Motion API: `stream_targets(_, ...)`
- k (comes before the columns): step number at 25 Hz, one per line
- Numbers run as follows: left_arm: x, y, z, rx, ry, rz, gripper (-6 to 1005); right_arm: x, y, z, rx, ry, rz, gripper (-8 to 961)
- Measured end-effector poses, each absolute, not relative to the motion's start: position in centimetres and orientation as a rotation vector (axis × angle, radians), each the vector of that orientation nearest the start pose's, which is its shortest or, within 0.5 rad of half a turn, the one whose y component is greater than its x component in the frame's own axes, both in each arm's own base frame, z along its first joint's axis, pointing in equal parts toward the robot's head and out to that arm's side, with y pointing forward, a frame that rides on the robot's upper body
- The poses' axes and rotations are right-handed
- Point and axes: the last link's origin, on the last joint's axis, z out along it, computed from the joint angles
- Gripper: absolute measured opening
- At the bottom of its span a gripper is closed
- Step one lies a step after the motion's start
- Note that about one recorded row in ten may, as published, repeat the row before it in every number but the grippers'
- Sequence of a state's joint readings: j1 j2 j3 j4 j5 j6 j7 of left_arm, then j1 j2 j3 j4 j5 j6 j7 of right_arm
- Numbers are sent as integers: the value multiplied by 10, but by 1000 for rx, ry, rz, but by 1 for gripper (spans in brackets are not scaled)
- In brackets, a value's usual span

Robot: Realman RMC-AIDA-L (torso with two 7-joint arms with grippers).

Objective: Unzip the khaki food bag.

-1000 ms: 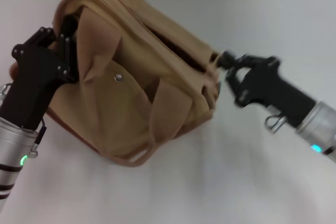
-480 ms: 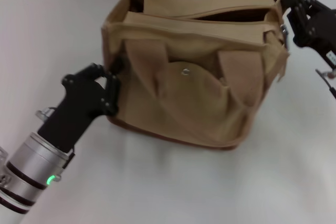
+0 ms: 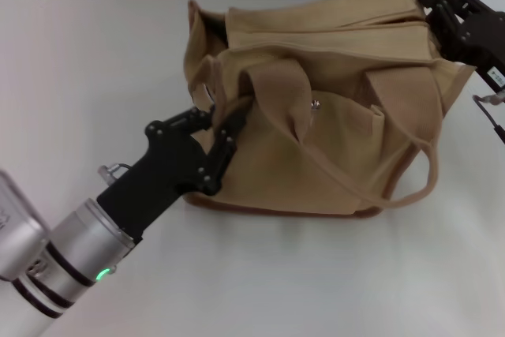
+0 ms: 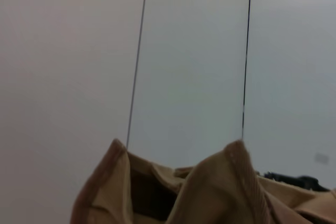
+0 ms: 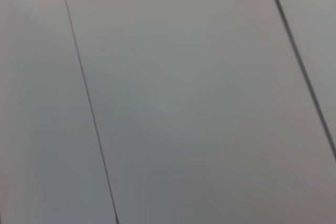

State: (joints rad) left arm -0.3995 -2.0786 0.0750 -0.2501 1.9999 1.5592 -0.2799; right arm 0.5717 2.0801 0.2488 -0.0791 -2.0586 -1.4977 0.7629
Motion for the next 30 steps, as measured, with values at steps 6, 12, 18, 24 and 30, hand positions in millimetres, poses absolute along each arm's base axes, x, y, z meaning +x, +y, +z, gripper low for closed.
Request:
stream_targets(6,-271,237,-58,-2008,-347,-1191,325,280,313,10,-1906,615,1362,276)
stream_targets(12,-300,234,-15,-1918,-390,-1224,470,282,292,31,-2047,585,1445,472)
stream_targets(18,-302,228,11,-2359,-216,-1187,627,270,267,25,-2519,410,1365,618)
stream_targets(24,-297,223,11,-2757,-102,-1103,779,259,245,-17,-2948,193,1158,618)
stream_targets(30,-295,222,9,-2822,-92,-1094,856,257,246,-39,-3012,212,1052,618)
